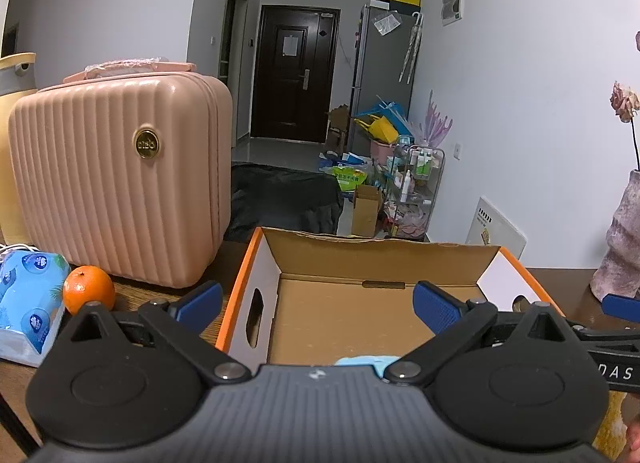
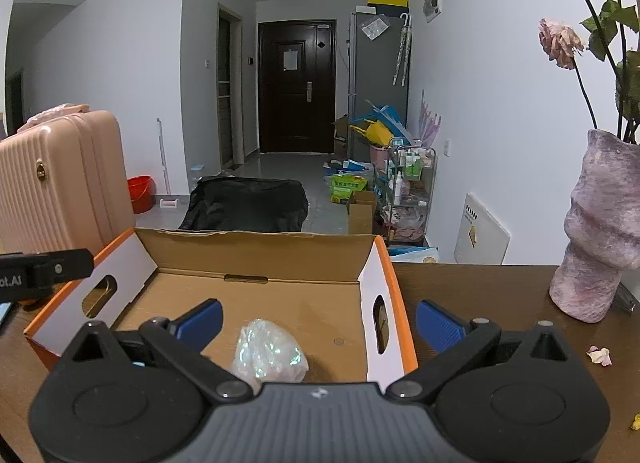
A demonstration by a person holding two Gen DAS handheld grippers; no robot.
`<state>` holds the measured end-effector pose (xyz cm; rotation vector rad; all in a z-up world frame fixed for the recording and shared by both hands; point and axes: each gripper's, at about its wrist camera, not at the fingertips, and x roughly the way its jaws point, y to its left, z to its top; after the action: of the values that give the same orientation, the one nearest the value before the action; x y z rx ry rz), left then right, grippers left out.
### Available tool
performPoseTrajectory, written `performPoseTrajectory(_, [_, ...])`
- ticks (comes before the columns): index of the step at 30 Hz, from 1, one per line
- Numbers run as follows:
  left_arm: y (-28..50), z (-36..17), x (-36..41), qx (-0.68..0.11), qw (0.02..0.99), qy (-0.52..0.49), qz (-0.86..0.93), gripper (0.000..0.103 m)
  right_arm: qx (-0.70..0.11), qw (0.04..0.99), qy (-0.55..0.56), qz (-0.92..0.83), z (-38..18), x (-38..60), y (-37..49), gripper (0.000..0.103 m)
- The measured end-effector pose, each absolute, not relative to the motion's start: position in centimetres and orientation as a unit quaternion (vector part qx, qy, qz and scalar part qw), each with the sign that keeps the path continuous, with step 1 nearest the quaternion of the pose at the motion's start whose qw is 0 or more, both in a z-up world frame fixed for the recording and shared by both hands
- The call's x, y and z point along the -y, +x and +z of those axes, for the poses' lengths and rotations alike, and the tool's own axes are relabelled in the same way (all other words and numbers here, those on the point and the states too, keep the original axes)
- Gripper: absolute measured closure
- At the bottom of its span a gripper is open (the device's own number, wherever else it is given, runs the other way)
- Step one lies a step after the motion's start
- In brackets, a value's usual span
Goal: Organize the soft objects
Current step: 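Open the right gripper to drop the bag while the left drops the plush into the box, then move both tools back from the box toward the remaining items on the table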
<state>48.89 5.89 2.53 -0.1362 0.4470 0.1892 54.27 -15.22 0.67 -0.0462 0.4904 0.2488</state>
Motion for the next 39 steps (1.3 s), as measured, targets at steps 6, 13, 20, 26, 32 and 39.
performPoseTrajectory(6, [48.0,2.9,-5.5,-0.211,0.971,-0.060,0.091,0.000,-0.233,0.965,-0.027,0.119,1.2,15.4,53.1,0.000])
performPoseTrajectory(13, [46.2,3.4,-5.3,-0.205,0.974,-0.056,0.079,0.000,-0.221,0.968,-0.026,0.114,1.8,16.1,51.1,0.000])
performPoseTrajectory(20, [43.9,3.8,-5.0,-0.200,0.975,-0.055,0.073,0.000,-0.212,0.970,-0.024,0.112,2.1,17.0,48.7,0.000])
performPoseTrajectory(26, [41.8,4.0,-5.0,-0.197,0.976,-0.057,0.070,0.000,-0.205,0.972,-0.024,0.115,2.4,17.5,46.3,0.000])
performPoseTrajectory(32, [40.0,4.0,-4.8,-0.201,0.976,-0.055,0.064,0.000,-0.199,0.972,-0.028,0.119,2.5,17.7,43.9,0.000])
performPoseTrajectory(39, [37.2,3.9,-4.8,-0.198,0.977,-0.054,0.058,0.000,-0.189,0.974,-0.029,0.122,2.6,18.1,40.9,0.000])
